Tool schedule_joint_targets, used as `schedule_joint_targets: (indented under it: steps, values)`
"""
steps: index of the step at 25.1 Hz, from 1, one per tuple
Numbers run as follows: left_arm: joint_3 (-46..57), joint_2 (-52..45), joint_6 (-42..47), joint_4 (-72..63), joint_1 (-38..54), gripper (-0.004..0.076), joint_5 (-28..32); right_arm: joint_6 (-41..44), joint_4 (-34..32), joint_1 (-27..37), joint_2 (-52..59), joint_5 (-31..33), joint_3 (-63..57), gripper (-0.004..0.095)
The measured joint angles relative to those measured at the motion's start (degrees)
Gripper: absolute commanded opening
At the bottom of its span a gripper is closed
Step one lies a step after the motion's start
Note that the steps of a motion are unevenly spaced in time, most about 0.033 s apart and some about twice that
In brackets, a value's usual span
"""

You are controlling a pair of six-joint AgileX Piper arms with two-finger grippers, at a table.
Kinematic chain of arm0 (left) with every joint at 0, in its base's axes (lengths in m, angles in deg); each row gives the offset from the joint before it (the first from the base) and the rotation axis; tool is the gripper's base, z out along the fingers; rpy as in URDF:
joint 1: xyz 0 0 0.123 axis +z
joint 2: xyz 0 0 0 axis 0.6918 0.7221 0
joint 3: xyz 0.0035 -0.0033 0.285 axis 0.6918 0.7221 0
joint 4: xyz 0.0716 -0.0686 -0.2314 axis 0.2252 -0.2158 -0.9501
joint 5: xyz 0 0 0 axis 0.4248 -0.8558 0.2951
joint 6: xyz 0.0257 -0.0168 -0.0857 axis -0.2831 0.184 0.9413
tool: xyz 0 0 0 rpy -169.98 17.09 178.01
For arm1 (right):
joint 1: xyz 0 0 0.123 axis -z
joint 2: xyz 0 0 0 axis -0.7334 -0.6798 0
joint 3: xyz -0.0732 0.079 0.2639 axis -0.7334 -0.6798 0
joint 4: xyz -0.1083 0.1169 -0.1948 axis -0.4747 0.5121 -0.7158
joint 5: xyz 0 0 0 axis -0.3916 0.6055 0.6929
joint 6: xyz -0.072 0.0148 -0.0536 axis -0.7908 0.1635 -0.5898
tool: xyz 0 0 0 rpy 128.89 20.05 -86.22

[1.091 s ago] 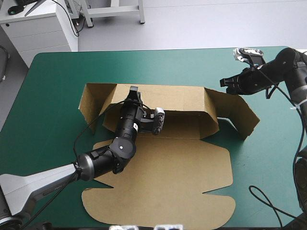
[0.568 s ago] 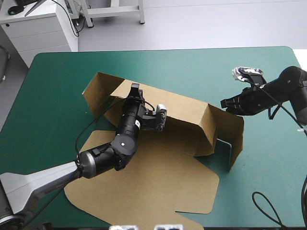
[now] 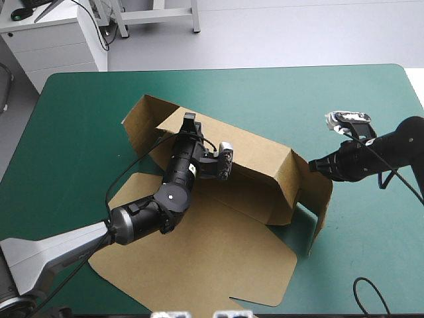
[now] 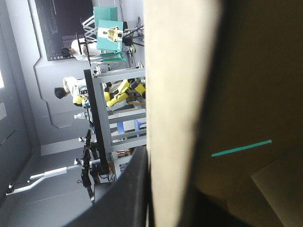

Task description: Fold the box

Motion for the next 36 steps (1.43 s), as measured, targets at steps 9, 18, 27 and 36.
schedule_joint_targets:
  steps: [9, 18, 27, 36]
  values:
    - [-0.47, 1.78, 0.00, 0.57, 0.00, 0.0015, -0.56, -5.42, 5.89, 0.00, 13.36, -9.87, -16.89, -0.0019]
    - [-0.53, 2.32, 0.00, 1.46, 0.00, 0.0015, -0.87, -26.99, 28.13, 0.00, 17.13, -23.16, -32.48, -0.0019]
    - [-0.53, 2.34, 0.00, 1.46, 0.00, 0.0015, -0.91, -41.94, 40.56, 0.00, 17.24, -23.06, -35.64, 0.0039]
    - [-0.53, 2.34, 0.00, 1.46, 0.00, 0.0015, -0.91, -47.12, 40.71, 0.00, 17.29, -14.23, -35.68, 0.0652]
